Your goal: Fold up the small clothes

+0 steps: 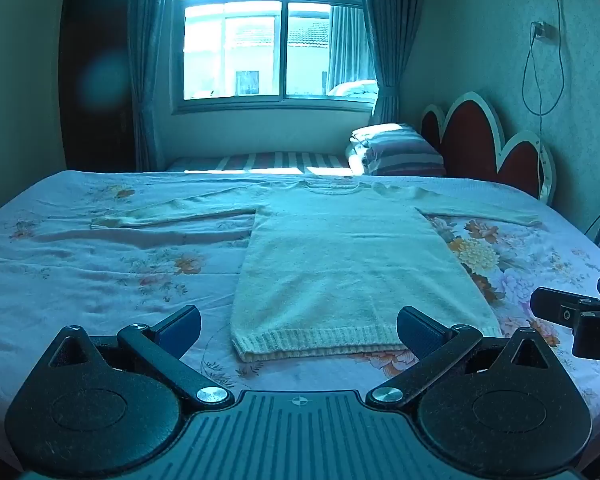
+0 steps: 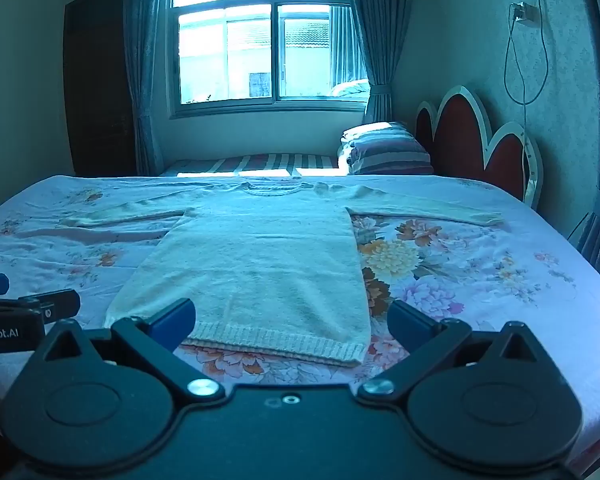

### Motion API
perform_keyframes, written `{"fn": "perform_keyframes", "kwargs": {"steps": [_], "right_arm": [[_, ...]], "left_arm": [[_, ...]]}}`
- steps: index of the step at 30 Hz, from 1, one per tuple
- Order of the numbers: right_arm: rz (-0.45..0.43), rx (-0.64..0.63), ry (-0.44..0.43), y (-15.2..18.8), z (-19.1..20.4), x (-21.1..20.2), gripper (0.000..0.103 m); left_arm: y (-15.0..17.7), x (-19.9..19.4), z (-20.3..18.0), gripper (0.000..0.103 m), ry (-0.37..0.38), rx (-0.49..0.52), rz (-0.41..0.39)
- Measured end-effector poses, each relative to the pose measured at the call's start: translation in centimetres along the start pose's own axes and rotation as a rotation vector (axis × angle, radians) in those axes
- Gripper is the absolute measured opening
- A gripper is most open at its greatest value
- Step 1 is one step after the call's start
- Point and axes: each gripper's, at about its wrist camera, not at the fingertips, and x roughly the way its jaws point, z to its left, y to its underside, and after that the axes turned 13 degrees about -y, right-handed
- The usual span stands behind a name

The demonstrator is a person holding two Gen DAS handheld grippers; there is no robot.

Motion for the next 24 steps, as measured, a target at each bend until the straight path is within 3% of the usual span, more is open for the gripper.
{"fn": "perform_keyframes", "kwargs": {"steps": [24], "right_arm": [[-0.003, -0.011, 0.008, -0.12, 0.13, 0.21, 0.103]], "left_arm": [[0.08, 0.37, 0.14, 0.103, -0.003, -0.008, -0.003]]}}
